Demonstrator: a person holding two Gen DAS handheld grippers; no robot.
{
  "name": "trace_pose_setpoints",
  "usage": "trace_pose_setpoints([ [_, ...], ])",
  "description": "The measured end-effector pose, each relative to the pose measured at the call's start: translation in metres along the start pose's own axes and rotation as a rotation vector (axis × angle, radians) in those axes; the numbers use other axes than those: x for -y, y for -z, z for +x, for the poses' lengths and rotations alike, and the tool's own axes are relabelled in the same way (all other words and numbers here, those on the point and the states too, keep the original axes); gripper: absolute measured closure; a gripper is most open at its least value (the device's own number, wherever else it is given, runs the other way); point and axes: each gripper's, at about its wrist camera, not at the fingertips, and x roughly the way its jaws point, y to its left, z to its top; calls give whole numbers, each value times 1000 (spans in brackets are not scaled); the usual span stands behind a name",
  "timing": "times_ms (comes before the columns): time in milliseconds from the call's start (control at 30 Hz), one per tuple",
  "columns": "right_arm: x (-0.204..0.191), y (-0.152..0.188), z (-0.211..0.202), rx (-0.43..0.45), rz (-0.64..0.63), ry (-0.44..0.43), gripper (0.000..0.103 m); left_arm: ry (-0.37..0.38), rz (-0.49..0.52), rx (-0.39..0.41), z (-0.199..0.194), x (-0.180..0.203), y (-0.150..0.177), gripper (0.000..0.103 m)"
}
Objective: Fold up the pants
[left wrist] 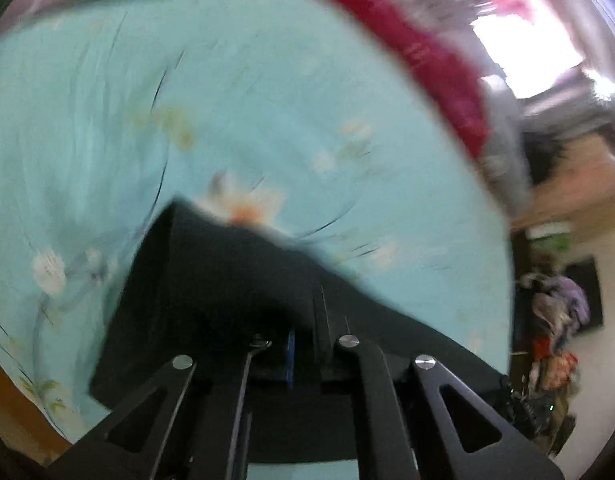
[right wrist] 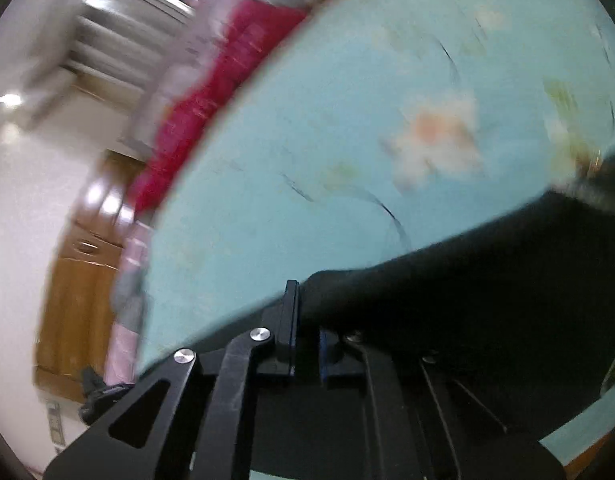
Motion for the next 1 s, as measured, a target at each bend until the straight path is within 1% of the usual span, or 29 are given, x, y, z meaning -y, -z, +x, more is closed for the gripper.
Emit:
trace_pose_setpoints([
  [33, -7, -2, -13, 22, -18, -35, 94, 15, 30, 23, -14, 3, 4, 98],
  [67, -14, 0, -30, 50, -50, -48, 94, 36, 52, 39, -26, 2, 13, 98],
  [100, -15, 6, -45, 68, -69, -54, 94, 47, 64, 41, -34, -3, 23, 98],
  [133, -7, 17, -55, 66, -58, -49, 94, 37, 68, 34, -34, -12, 35, 98],
  [200, 15, 41, -57, 34, -33, -5, 94, -21, 58, -23, -19, -35, 60, 98],
  [233, 28, 53, -53, 9, -15, 24, 94, -65, 28, -82, -2, -51, 72, 98],
  [267, 48, 69, -44, -28, 26, 51, 94, -87, -8, -123, 10, -62, 80, 98],
  [300, 60, 78, -39, -46, 60, 63, 94, -97, -42, -152, 18, -72, 85, 98],
  [333, 68, 84, -34, -57, 92, 67, 94, -90, -63, -150, 20, -79, 90, 98],
  [400, 81, 94, -32, -50, 136, 54, 94, -76, -67, -126, 15, -80, 91, 96],
  [500, 78, 94, -35, -43, 110, 51, 94, -81, -58, -124, 11, -79, 88, 95],
  [533, 76, 93, -33, -47, 99, 56, 94, -88, -59, -126, 12, -79, 88, 93],
  [600, 77, 91, -34, -55, 99, 60, 93, -96, -60, -127, 10, -78, 91, 90],
  [667, 81, 90, -36, -54, 111, 67, 93, -96, -38, -124, 2, -76, 94, 90],
  [700, 82, 90, -38, -54, 117, 70, 93, -85, -22, -116, -8, -76, 96, 87],
  [733, 87, 89, -43, -41, 131, 82, 93, -65, -8, -108, -16, -77, 96, 78],
  [767, 92, 86, -51, -21, 149, 86, 93, -50, -4, -98, -23, -80, 95, 71],
  [800, 99, 83, -58, 8, 176, 86, 93, -43, -9, -86, -30, -81, 94, 56],
  [833, 109, 78, -67, 48, 212, 85, 93, -37, -19, -70, -33, -82, 92, 49],
  [900, 123, 70, -78, 102, 267, 87, 93, -20, -46, -51, -32, -82, 86, 48],
  [1000, 132, 57, -82, 142, 314, 44, 92, -3, -82, -79, -17, -77, 82, 48],
])
